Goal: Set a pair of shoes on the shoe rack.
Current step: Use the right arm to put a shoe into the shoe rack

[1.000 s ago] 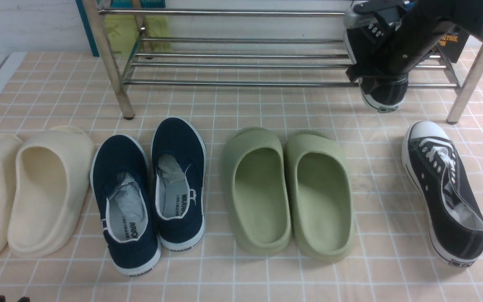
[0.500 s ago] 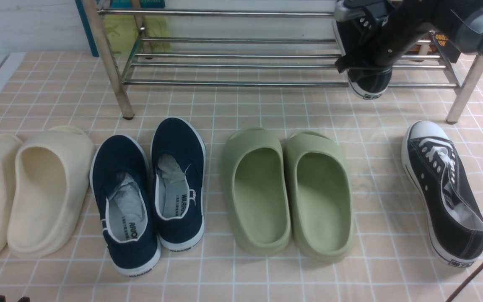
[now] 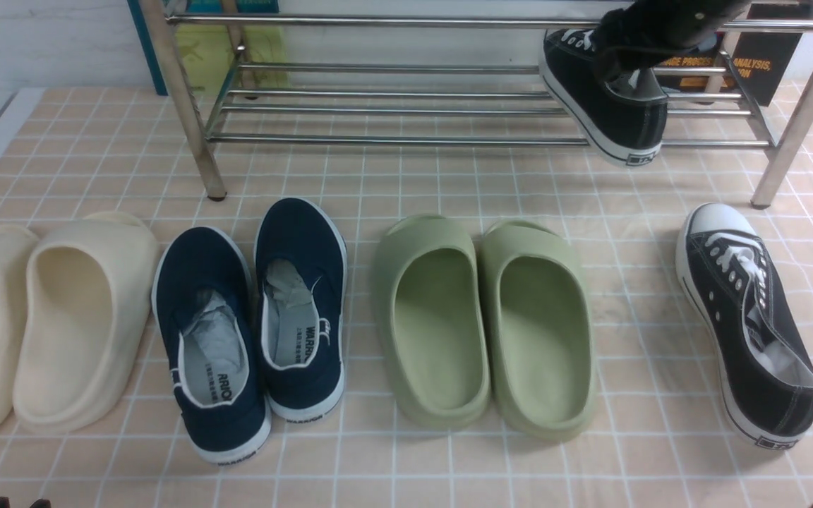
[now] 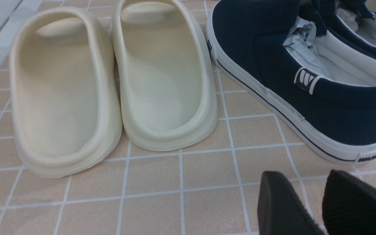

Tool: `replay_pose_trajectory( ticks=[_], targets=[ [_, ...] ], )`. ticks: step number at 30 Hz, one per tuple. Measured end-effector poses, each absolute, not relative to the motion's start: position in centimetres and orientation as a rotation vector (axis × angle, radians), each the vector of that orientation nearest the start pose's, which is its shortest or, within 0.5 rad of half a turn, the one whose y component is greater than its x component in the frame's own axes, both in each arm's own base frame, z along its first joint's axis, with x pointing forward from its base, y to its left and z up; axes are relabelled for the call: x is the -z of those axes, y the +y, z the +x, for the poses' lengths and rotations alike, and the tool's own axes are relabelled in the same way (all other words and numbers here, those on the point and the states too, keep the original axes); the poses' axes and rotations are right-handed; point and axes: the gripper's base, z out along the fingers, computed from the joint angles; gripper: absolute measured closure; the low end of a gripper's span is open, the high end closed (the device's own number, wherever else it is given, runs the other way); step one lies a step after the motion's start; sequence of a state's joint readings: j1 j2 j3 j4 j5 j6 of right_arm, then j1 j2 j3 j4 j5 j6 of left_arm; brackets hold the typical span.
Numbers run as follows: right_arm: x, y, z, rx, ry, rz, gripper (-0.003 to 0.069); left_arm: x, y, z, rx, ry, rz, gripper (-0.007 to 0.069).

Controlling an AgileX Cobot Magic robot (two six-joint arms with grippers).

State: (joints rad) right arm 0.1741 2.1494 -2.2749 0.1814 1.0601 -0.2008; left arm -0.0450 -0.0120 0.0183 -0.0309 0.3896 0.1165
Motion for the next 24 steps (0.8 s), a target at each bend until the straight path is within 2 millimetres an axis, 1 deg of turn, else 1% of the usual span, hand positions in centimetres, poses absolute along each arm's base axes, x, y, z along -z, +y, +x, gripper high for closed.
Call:
replay_pose_trajectory(
  ticks=[2,4,5,6,7,8,9,10,11,12,14,17,24],
  targets=[
    [-35.4,9.6,46.7,-0.204,2.376,-0.418,0.0179,-17.3,-0.3,5.2,-0.018,1.875,0.133,0.0385],
    [-35.7,9.2,46.0,-0.181,2.389,-0.422,0.0193,-17.3,-0.3,5.2,-0.018,1.875,0.133,0.0385],
    [-35.4,8.8,45.7,-0.156,2.415,-0.419,0.0228,-17.3,-0.3,5.2,-0.018,1.875,0.133,0.0385],
    [-34.8,8.4,45.6,-0.144,2.445,-0.409,0.0265,-17.3,-0.3,5.2,-0.018,1.875,0.133,0.0385],
    [-33.9,7.7,45.7,-0.135,2.481,-0.383,0.0323,-17.3,-0.3,5.2,-0.018,1.875,0.133,0.0385],
    [-33.7,7.7,45.7,-0.134,2.487,-0.382,0.0334,-17.3,-0.3,5.2,-0.018,1.875,0.133,0.0385],
    [-31.5,6.7,46.2,-0.123,2.549,-0.344,0.0441,-17.3,-0.3,5.2,-0.018,1.875,0.133,0.0385],
    [-30.4,6.3,46.4,-0.115,2.572,-0.335,0.0503,-17.3,-0.3,5.2,-0.018,1.875,0.133,0.0385],
    [-29.6,6.1,46.6,-0.11,2.585,-0.329,0.0541,-17.3,-0.3,5.2,-0.018,1.875,0.133,0.0385],
    [-28.5,5.9,47.0,-0.101,2.599,-0.32,0.0599,-17.3,-0.3,5.2,-0.018,1.875,0.133,0.0385],
    [-26.7,5.8,48.0,-0.095,2.592,-0.307,0.0666,-17.3,-0.3,5.2,-0.018,1.875,0.133,0.0385],
    [-25.1,6.3,49.0,-0.119,2.56,-0.292,0.0676,-17.3,-0.3,5.2,-0.018,1.875,0.133,0.0385],
    [-25.1,7.1,49.0,-0.14,2.548,-0.3,0.0671,-17.3,-0.3,5.2,-0.018,1.875,0.133,0.0385]
  ],
)
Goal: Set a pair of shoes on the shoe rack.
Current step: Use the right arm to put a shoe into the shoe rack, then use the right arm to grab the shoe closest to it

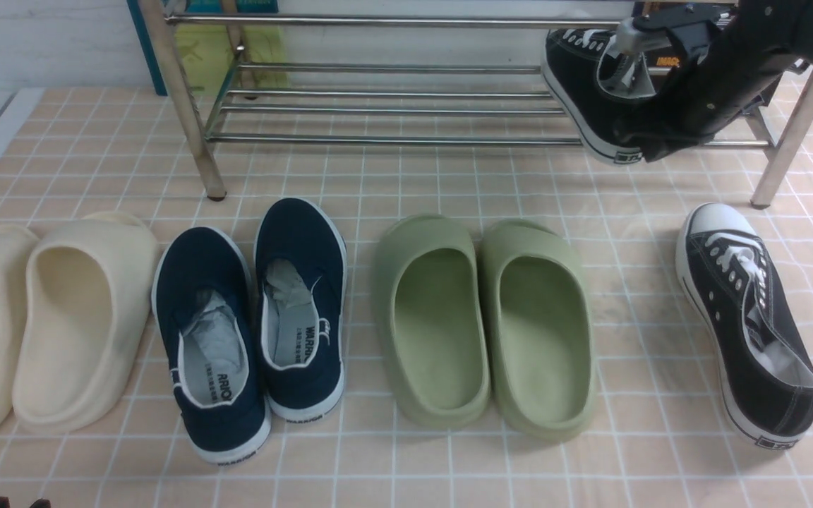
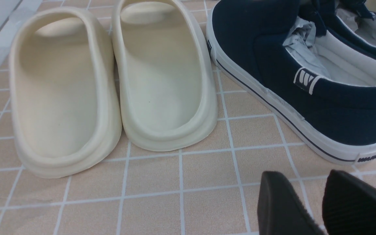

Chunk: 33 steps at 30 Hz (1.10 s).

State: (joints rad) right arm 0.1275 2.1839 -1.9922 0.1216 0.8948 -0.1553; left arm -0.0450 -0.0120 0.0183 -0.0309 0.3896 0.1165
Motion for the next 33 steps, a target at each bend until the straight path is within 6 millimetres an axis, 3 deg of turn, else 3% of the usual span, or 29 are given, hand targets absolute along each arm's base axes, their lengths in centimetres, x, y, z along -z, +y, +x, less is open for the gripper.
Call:
replay_pose_trajectory(
  ticks=[5,10,11,13,15,17,18,19,21,23,27,32,33],
  targets=[
    [-26.2,7.0,48.1,-0.085,2.585,-0.332,0.0618,-17.3,-0.3,5.2,-0.018,1.875,0.133,0.0385],
    [-28.7,6.7,45.9,-0.096,2.656,-0.318,0.0416,-17.3,-0.3,5.2,-0.018,1.875,0.133,0.0385],
    [-29.0,6.7,45.7,-0.103,2.659,-0.313,0.0407,-17.3,-0.3,5.2,-0.018,1.875,0.133,0.0385],
    [-30.6,7.0,43.6,-0.208,2.668,-0.274,0.0292,-17.3,-0.3,5.2,-0.018,1.875,0.133,0.0385],
    [-31.2,7.1,42.3,-0.236,2.674,-0.271,0.0252,-17.3,-0.3,5.2,-0.018,1.875,0.133,0.0385],
    [-31.9,6.9,39.1,-0.25,2.724,-0.281,0.0194,-17.3,-0.3,5.2,-0.018,1.875,0.133,0.0385],
    [-31.6,6.9,39.0,-0.25,2.735,-0.281,0.019,-17.3,-0.3,5.2,-0.018,1.875,0.133,0.0385],
    [-30.9,6.6,37.1,-0.227,2.802,-0.289,0.0172,-17.3,-0.3,5.2,-0.018,1.875,0.133,0.0385],
    [-30.3,6.2,36.1,-0.197,2.841,-0.286,0.0167,-17.3,-0.3,5.2,-0.018,1.875,0.133,0.0385],
    [-27.7,5.5,34.6,-0.122,2.945,-0.263,0.0162,-17.3,-0.3,5.2,-0.018,1.875,0.133,0.0385],
    [-23.9,5.1,33.9,-0.071,2.994,-0.223,0.0165,-17.3,-0.3,5.2,-0.018,1.875,0.133,0.0385],
    [-21.0,5.2,34.1,-0.072,3.004,-0.207,0.0267,-17.3,-0.3,5.2,-0.018,1.875,0.133,0.0385],
    [-20.4,5.2,34.3,-0.071,3.01,-0.204,0.0337,-17.3,-0.3,5.2,-0.018,1.875,0.133,0.0385]
  ],
)
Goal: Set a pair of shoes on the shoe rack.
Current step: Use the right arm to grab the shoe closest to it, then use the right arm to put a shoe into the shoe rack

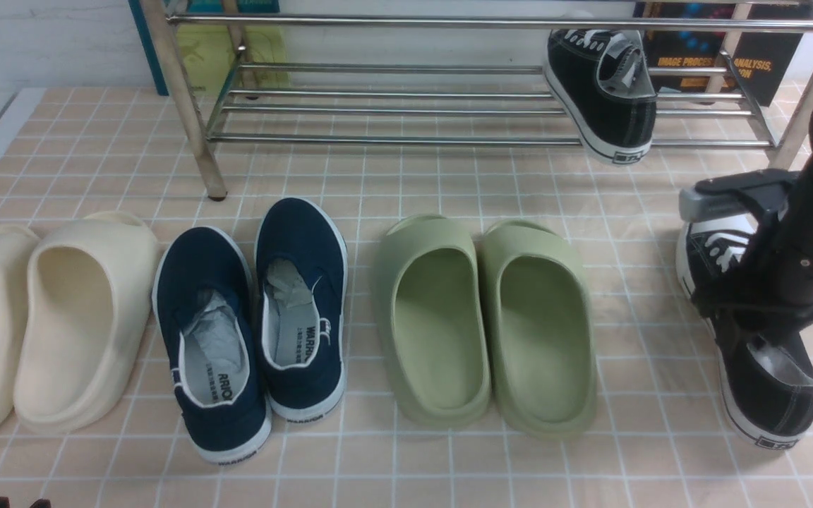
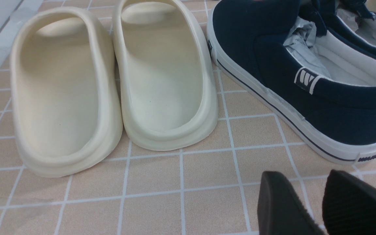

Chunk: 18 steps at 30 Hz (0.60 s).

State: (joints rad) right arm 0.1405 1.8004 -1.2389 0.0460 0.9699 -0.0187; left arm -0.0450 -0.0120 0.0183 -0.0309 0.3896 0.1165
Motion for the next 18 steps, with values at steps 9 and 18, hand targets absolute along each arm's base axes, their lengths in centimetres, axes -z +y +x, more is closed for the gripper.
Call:
replay_pose_trajectory(
  ticks=[9,18],
  targets=[
    [-21.3,5.3,34.1,-0.084,2.995,-0.198,0.0664,-17.3,-0.3,5.2,-0.018,1.875,0.133,0.0385],
    [-29.1,4.9,34.7,-0.019,2.764,-0.242,0.0664,-17.3,-0.3,5.2,-0.018,1.875,0.133,0.0385]
  ],
)
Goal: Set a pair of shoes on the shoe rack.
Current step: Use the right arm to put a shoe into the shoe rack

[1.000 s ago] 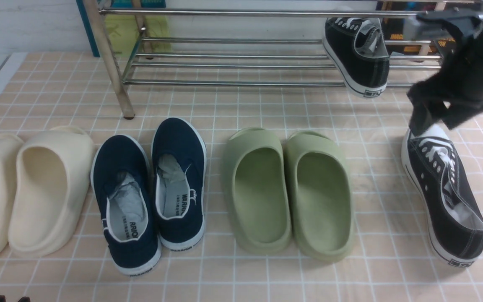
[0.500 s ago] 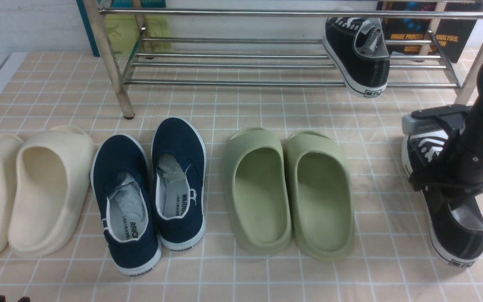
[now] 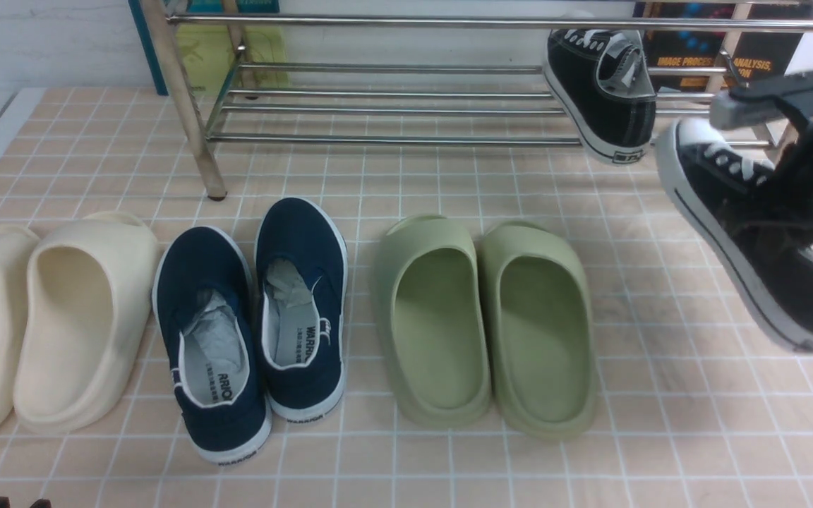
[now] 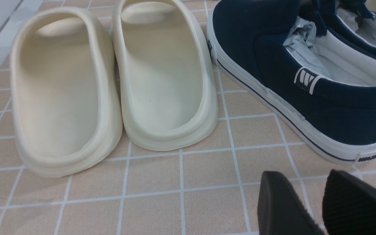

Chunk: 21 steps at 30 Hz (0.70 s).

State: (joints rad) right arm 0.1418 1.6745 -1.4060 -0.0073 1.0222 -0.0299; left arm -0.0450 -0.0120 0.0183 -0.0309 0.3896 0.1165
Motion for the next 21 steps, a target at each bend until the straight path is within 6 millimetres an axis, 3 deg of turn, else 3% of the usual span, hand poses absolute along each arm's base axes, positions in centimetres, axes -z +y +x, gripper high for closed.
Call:
replay_pose_trajectory(
  ticks=[2,6,21],
  targets=[
    [-30.5,4.8,35.9,0.017,2.681,-0.265,0.0664,-17.3,-0.3,5.2,-0.018,1.875,0.133,0.0385],
    [-31.1,4.8,38.1,0.069,2.627,-0.278,0.0664,-17.3,-0.3,5.2,-0.018,1.875,0.133,0.0385],
    [-28.8,4.6,47.7,0.183,2.566,-0.273,0.0664,-17.3,-0.3,5.2,-0.018,1.875,0.133,0.0385]
  ],
)
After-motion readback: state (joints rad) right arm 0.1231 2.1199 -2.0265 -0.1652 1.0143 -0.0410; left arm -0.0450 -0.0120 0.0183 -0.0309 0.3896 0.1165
